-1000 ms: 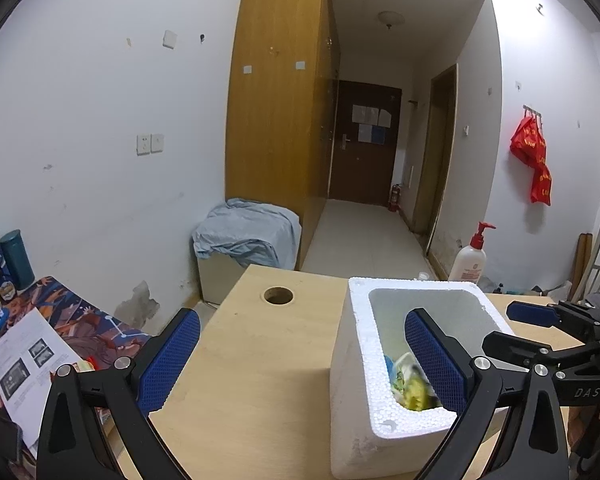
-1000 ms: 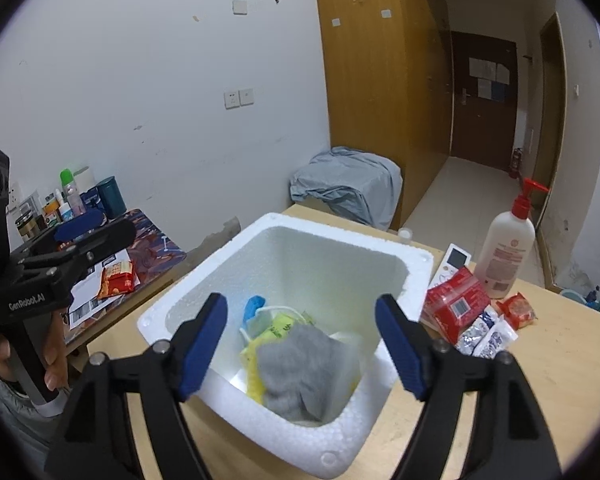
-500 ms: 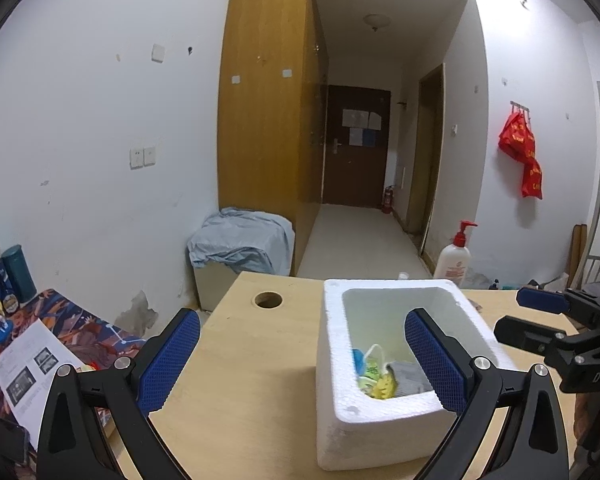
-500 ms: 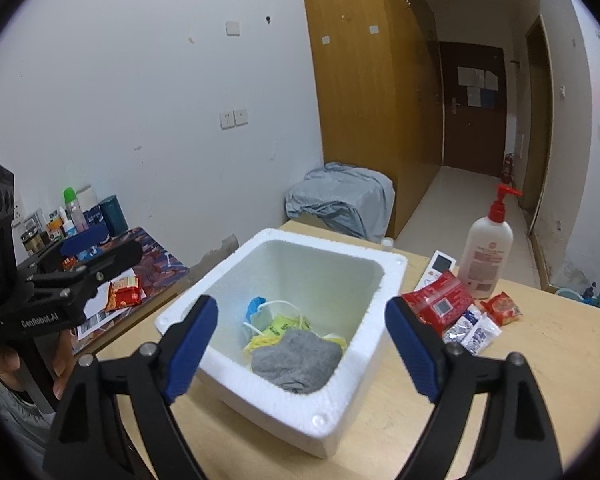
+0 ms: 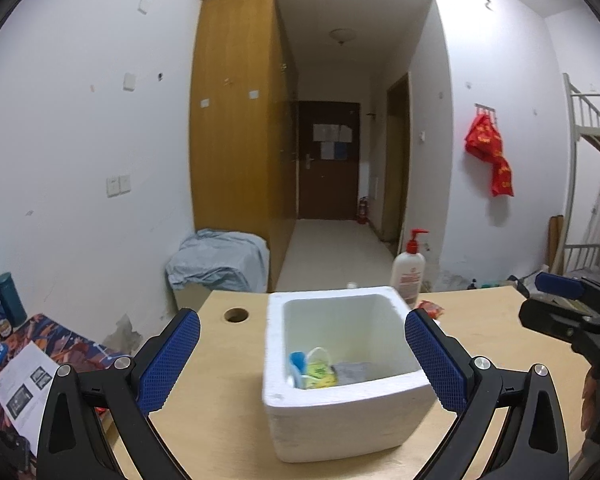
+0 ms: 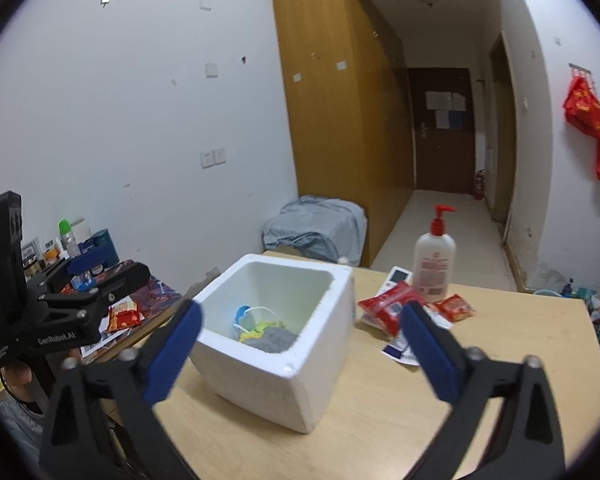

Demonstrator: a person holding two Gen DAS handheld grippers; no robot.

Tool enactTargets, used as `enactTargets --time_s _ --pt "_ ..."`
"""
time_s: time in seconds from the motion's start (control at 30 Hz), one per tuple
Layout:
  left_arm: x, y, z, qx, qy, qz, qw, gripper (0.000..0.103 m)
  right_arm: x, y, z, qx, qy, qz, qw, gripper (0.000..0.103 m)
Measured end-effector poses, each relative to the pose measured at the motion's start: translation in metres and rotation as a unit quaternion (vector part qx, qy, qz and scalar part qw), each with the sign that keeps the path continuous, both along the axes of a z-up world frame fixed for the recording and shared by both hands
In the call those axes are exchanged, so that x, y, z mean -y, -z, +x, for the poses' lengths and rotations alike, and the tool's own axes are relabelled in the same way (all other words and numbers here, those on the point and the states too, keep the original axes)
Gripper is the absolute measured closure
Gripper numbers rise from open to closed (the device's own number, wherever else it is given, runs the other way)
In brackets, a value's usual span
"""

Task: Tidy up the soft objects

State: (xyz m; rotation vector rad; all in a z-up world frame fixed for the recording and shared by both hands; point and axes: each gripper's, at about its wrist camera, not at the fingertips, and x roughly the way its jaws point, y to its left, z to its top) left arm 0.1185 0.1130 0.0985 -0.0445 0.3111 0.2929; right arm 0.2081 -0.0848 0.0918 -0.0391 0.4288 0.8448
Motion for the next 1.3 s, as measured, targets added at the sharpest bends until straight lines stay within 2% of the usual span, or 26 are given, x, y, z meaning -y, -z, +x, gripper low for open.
enactTargets --time_s 0.4,1.3 --pt "0.049 -0.004 0.003 0.001 0.045 0.013 0.9989 0.000 0.058 0.000 -0.016 0.005 0.061 0.021 0.998 0.000" --pt "0.065 0.016 -0.023 0.008 0.052 -0.012 0.9986 0.000 0.089 0.020 -0.060 0.034 0.059 0.027 0.997 0.000"
